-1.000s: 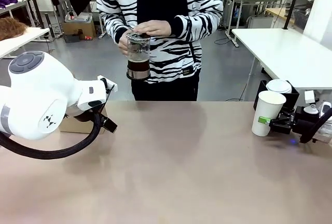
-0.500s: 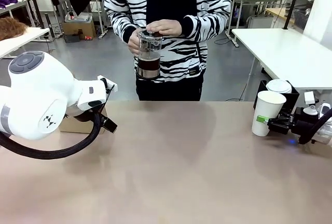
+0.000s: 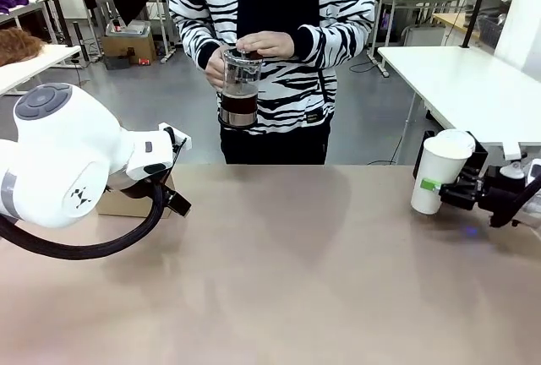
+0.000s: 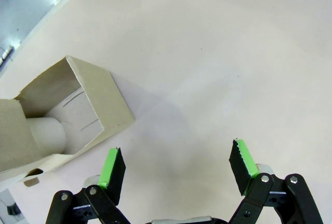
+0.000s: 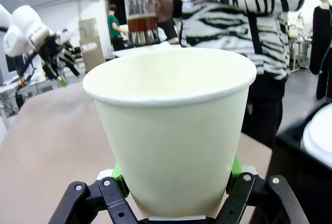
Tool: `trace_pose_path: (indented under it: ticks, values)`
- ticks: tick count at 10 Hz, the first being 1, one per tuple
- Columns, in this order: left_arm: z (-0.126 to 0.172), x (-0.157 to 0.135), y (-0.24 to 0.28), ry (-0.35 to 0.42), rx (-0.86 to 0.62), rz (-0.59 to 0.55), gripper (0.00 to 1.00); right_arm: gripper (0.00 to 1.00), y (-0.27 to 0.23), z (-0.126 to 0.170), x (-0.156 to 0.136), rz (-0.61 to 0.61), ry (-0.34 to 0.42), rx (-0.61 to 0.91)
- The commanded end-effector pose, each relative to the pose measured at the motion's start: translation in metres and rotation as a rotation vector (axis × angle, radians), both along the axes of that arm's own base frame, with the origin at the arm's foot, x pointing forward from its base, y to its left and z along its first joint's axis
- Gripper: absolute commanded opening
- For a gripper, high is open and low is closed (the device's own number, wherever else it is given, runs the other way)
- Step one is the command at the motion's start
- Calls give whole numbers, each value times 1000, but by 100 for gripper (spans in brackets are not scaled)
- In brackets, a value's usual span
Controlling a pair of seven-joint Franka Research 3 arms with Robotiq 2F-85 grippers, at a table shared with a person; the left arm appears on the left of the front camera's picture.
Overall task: Pour a drink into a cup and package it in a carrier.
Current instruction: Pick up the 600 ml Paper Cup and place it in the middle top area of the table.
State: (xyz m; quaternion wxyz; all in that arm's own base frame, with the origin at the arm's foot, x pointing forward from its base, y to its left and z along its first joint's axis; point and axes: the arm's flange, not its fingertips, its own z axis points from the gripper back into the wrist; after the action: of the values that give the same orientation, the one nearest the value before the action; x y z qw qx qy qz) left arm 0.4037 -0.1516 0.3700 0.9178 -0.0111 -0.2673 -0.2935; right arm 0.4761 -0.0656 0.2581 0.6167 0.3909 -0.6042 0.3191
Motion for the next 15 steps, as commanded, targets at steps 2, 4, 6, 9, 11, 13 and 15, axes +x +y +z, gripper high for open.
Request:
trace_pose_path:
  ticks: [2, 4, 6, 9, 11, 13, 15]
  values:
    - [0, 0, 0, 0, -2, -1, 100, 80, 57, 66, 12, 4, 40, -19]
    - [0, 0, 0, 0, -2, -1, 100, 80, 117, 82, 46, 43, 59, -28]
    - [0, 0, 0, 0, -2, -1, 100, 80, 171, 78, 84, 43, 58, -50]
    - [0, 0, 0, 0, -2, -1, 100, 80, 216, 41, 137, 48, 79, -45]
    - [0, 0, 0, 0, -2, -1, 100, 80, 220, 17, 149, 38, 65, -28]
    - [0, 0, 0, 0, -2, -1, 100, 80, 215, 4, 152, 65, 66, -35]
    - [0, 0, 0, 0, -2, -1, 100, 80, 214, 6, 147, 67, 91, -43]
